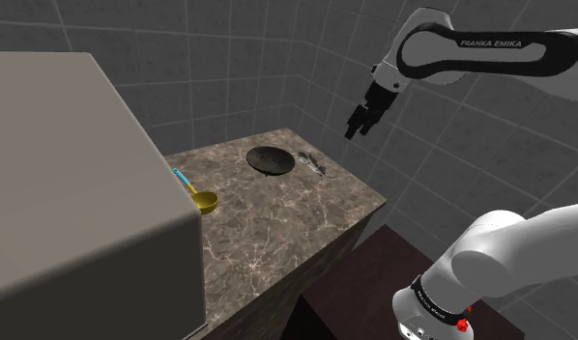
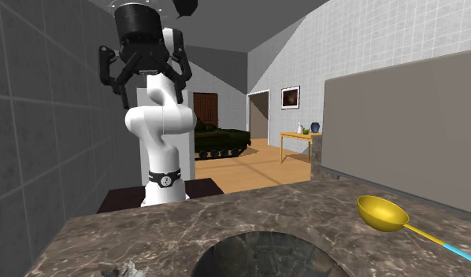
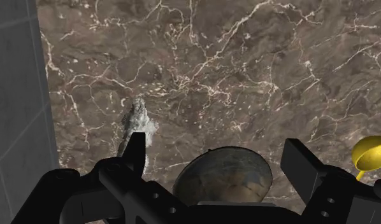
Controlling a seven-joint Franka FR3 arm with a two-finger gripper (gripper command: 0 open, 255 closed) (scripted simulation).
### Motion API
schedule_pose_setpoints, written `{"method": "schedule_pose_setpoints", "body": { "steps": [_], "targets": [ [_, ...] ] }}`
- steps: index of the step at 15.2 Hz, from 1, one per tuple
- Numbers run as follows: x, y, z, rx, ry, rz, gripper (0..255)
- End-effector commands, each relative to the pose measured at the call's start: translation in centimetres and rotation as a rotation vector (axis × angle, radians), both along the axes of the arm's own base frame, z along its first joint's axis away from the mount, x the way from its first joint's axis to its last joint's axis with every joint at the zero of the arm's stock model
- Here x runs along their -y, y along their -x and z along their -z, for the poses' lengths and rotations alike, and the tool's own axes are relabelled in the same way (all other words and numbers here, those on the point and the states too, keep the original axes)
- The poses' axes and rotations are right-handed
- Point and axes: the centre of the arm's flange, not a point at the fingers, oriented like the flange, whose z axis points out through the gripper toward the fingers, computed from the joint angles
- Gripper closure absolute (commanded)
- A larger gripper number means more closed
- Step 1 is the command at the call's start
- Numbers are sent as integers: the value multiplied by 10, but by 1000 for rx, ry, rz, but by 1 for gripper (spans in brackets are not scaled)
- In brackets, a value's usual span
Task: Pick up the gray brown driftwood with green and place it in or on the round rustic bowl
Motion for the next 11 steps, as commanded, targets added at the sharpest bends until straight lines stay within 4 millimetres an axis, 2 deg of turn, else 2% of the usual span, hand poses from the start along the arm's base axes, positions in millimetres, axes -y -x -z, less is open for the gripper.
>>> {"method": "schedule_pose_setpoints", "body": {
  "steps": [1, 11],
  "targets": [
    [9, -18, 21, -5, -10, 13, 0],
    [50, -108, 114, -32, -59, 74, 0]
  ]
}}
